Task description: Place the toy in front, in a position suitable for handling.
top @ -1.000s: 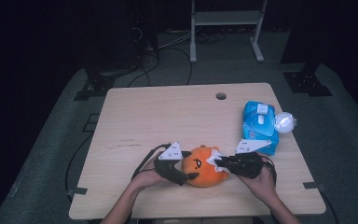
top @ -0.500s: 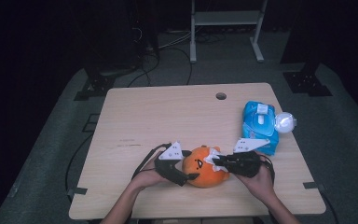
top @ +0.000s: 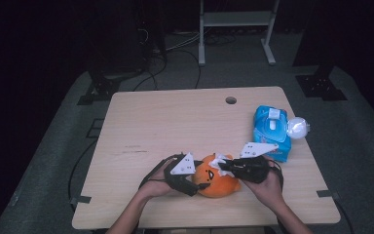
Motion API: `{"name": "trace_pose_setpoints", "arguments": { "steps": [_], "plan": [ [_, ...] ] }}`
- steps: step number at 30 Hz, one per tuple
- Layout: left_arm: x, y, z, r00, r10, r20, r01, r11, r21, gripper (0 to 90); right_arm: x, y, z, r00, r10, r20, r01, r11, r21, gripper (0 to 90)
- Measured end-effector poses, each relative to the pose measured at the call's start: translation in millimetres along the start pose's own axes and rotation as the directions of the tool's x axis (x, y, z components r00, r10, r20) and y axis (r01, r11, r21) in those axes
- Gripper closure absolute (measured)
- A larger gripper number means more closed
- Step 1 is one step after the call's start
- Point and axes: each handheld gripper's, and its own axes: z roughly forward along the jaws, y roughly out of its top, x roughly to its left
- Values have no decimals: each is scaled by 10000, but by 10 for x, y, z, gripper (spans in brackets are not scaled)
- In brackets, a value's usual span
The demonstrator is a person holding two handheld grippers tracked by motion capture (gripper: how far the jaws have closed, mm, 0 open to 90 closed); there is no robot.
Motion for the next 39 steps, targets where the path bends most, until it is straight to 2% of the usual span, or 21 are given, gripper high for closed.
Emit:
{"name": "trace_pose_setpoints", "arguments": {
  "steps": [1,2,3,4,6,10,11,12,15,18,20,21,24,26,27,28,29,30,33,37,39],
  "plan": [
    [42,10,-7,9983,-577,-28,577,9983,-97,194,-59,-55,-26,9998,204,61,-205,9997,109,827],
    [42,10,-7,9983,-577,-28,577,9983,-97,155,-66,-79,-36,9996,285,46,-286,9995,161,827],
    [75,26,-5,9915,-1297,29,1298,9912,-243,115,-60,-97,-44,9996,293,52,-294,9994,177,827],
    [83,26,4,9892,-1466,94,1468,9890,-205,104,-46,-106,-54,9995,304,28,-304,9994,185,827],
    [78,24,17,9891,-1462,148,1464,9891,-130,106,-29,-106,-61,9995,305,-36,-304,9994,168,826],
    [12,30,21,9982,-602,69,602,9982,-7,230,77,-54,-36,9991,138,-403,-137,9999,22,826],
    [-37,57,18,9999,83,-58,-82,9998,180,246,135,-8,2,9980,-21,-628,17,10000,-52,825],
    [-37,57,18,9999,83,-58,-82,9998,180,255,135,-8,2,9980,-21,-628,17,10000,-52,825],
    [-121,88,19,9955,933,-145,-928,9952,311,266,132,52,38,9980,-155,-619,145,9997,-171,827],
    [-120,77,16,9949,1006,-95,-1004,9946,264,269,83,40,17,9988,-63,-496,54,9998,-178,827],
    [-100,56,13,9963,855,-68,-853,9961,222,268,15,12,-11,9995,54,-302,-58,9999,-131,826],
    [-63,32,5,9984,558,-91,-556,9982,240,266,-59,-30,-36,9994,275,-213,-275,9996,-7,826],
    [-36,12,4,9995,310,-96,-308,9993,190,258,-100,-75,-59,9993,346,-162,-344,9994,95,827],
    [-29,8,12,9994,342,-96,-340,9991,255,258,-76,-86,-80,9992,343,-187,-340,9993,120,826],
    [-30,10,26,9992,375,-116,-371,9987,360,261,-12,-64,-64,9980,321,-548,-318,9995,65,825],
    [-30,10,26,9992,375,-116,-371,9987,360,267,-12,-64,-64,9980,321,-548,-318,9995,65,825],
    [-47,14,41,9985,538,-119,-532,9977,417,273,65,-28,-4,9953,179,-953,-177,9998,27,825],
    [-47,14,41,9985,538,-119,-532,9977,417,279,65,-28,-4,9953,179,-953,-177,9998,27,825],
    [-96,20,31,9951,964,-207,-953,9941,516,290,126,49,84,9968,-89,-788,85,9999,-57,824],
    [-103,19,30,9946,1016,-206,-1005,9937,494,296,56,41,70,9979,38,-652,-44,10000,-87,825],
    [-79,16,30,9970,743,-199,-734,9965,407,291,-54,-13,21,9992,209,-353,-207,9998,64,824]
  ]
}}
